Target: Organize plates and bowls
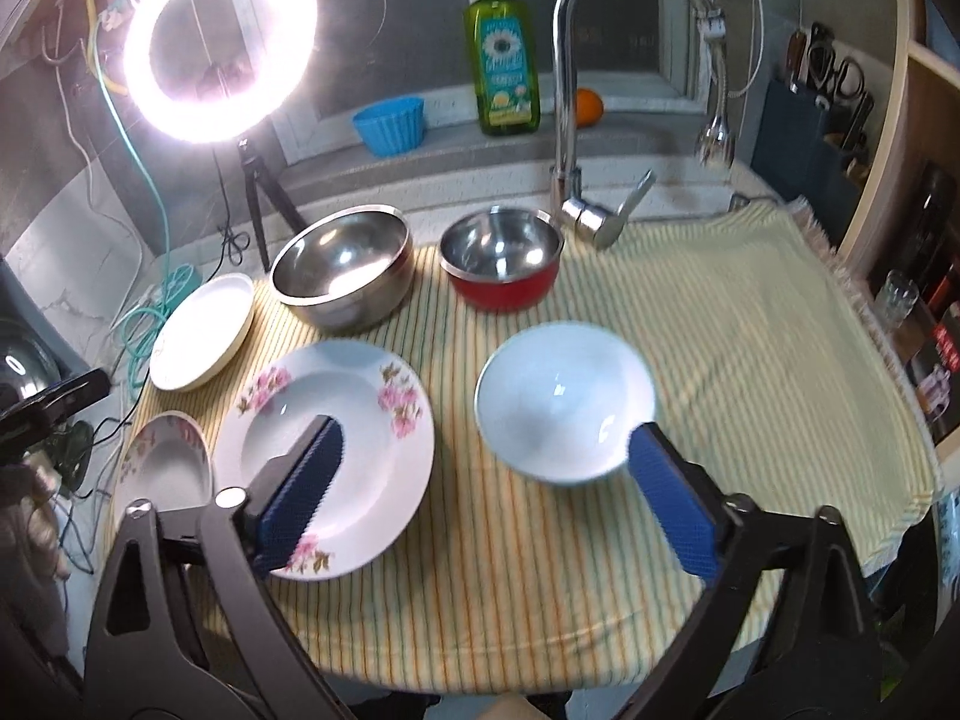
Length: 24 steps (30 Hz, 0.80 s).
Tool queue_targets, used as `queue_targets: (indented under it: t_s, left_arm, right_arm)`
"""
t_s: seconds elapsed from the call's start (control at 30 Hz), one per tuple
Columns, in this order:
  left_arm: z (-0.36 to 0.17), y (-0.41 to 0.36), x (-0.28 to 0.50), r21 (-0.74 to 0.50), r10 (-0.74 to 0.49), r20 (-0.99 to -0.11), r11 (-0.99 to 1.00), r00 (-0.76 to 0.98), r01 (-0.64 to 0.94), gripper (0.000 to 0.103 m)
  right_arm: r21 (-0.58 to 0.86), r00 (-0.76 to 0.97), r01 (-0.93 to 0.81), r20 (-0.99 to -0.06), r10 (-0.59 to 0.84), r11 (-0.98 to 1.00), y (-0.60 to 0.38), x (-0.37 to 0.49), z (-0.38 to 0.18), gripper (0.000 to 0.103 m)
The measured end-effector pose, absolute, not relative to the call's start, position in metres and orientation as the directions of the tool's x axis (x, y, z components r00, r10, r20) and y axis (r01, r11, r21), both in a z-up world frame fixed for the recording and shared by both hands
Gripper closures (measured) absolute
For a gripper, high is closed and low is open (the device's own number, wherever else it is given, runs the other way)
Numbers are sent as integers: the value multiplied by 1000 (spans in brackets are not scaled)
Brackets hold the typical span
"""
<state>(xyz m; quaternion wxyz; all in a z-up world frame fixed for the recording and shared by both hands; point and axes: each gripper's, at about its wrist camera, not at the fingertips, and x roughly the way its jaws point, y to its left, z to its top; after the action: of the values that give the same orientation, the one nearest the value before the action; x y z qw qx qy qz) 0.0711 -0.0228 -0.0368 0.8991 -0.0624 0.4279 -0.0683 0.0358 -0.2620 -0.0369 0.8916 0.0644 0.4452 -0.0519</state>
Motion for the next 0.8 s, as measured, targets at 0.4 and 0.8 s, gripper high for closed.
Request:
queue_targets:
  t_s: [0.4,0.8]
  left_arm:
    - [-80,-39,116,-264,-329,-845,942,422,206,50]
    - [-117,-35,150,-341,-383,-882,921,275,186,69]
  right_arm:
    - [295,449,194,-874,183,936,-268,24,-98,50]
    - [433,383,263,-867,319,862,-274,32,-142,67]
